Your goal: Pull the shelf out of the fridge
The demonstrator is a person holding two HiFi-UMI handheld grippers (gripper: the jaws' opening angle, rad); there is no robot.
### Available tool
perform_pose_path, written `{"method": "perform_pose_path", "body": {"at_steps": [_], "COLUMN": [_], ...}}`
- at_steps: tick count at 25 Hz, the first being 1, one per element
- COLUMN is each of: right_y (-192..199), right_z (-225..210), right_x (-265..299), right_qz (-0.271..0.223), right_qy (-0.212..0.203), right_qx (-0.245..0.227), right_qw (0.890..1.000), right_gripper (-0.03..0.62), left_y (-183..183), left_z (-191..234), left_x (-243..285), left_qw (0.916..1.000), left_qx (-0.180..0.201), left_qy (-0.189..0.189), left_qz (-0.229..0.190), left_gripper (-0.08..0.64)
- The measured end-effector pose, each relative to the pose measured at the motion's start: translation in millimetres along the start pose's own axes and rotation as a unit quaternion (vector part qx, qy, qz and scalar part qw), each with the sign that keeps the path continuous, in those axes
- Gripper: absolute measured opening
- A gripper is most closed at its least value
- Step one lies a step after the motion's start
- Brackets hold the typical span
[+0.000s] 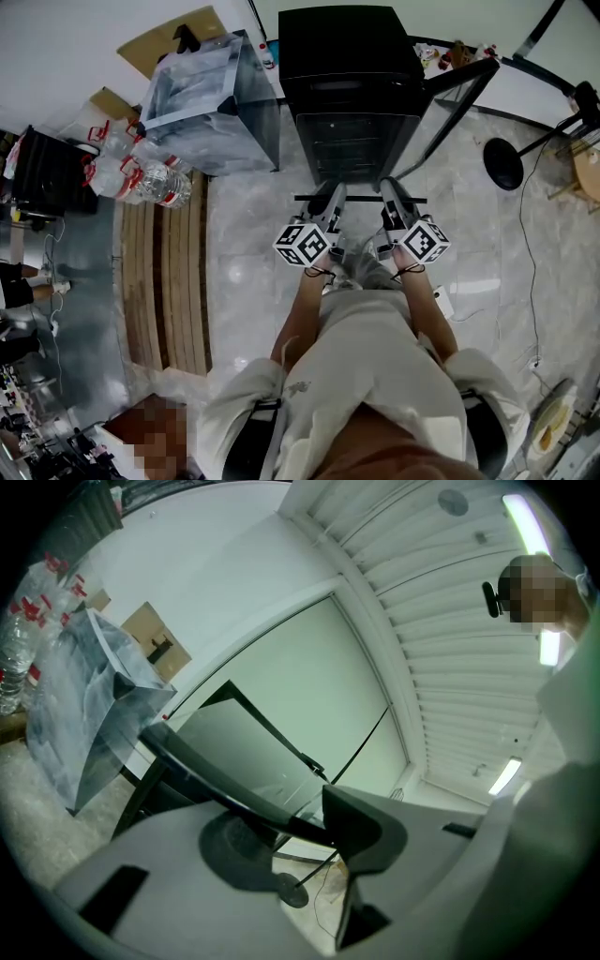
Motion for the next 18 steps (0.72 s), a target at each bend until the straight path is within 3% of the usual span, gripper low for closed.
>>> {"method": "perform_pose_path", "body": {"at_steps": [18], "right_y": [8.8], "right_z": [2.1], "right_x": [-4.1], "right_qz": [-0.004], "right_qy": [0.020], "right_qx": [0.003], "right_qw": [1.000], "right_gripper": [0.095], "left_y": [0.4], "left_z": [5.3], "left_x": [-4.6], "left_qw": [0.9998], "left_qx": [-0.005], "left_qy": [0.010], "left_qz": [0.016], "left_gripper": [0.143]}}
Point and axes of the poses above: the fingertips, and each gripper's own axes: x forward along the fingers, z to its left, y out of its underside, the point moved 2 cm from there along -x, backward along the fingers, and after that the axes turned 8 degrees about -x, right-handed, at the moved point
